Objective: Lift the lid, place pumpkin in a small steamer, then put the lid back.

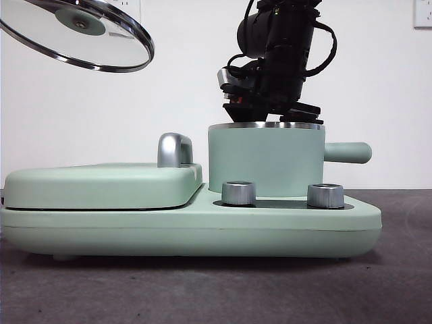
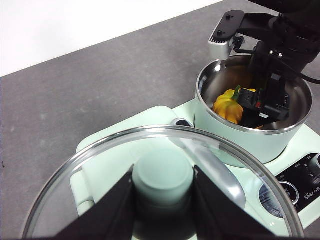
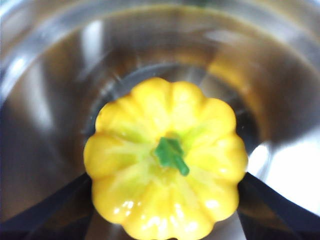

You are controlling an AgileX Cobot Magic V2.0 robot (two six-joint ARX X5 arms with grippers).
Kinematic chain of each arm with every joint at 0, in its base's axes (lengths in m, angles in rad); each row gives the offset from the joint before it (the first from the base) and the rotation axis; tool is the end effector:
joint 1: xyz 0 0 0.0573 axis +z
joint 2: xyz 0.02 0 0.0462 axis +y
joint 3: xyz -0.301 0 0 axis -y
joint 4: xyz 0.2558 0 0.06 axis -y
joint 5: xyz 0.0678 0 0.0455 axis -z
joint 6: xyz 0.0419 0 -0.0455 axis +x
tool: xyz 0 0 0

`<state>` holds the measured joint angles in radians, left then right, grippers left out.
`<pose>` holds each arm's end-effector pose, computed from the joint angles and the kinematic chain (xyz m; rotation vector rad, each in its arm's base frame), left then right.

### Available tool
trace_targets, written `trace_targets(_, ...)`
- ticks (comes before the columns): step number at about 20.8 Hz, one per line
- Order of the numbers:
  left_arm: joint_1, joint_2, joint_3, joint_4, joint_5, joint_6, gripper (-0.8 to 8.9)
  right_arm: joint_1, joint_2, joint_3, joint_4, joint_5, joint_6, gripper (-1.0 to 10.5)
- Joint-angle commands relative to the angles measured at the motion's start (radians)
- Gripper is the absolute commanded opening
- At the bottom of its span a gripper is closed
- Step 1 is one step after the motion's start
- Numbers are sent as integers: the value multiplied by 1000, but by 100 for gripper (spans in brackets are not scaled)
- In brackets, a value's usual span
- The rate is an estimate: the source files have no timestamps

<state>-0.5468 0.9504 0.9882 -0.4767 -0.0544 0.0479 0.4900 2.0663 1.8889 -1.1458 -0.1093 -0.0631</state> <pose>0.1700 -0.1008 0.3714 0.1775 0.4120 -0.4947 0.3969 0.2169 0.2761 -0.3059 1.3018 0.5504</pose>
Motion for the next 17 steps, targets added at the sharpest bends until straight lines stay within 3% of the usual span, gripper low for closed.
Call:
trace_targets(1, -2, 5, 22, 28, -3, -4, 10, 6, 49, 17, 11, 5, -8, 360)
trace_targets(11, -2, 5, 22, 28, -3, -4, 10, 12, 43, 21, 6, 5, -8, 459)
trace_targets(17, -2, 5, 22, 28, -3, -4, 10, 12, 39, 175, -93, 6, 5, 459)
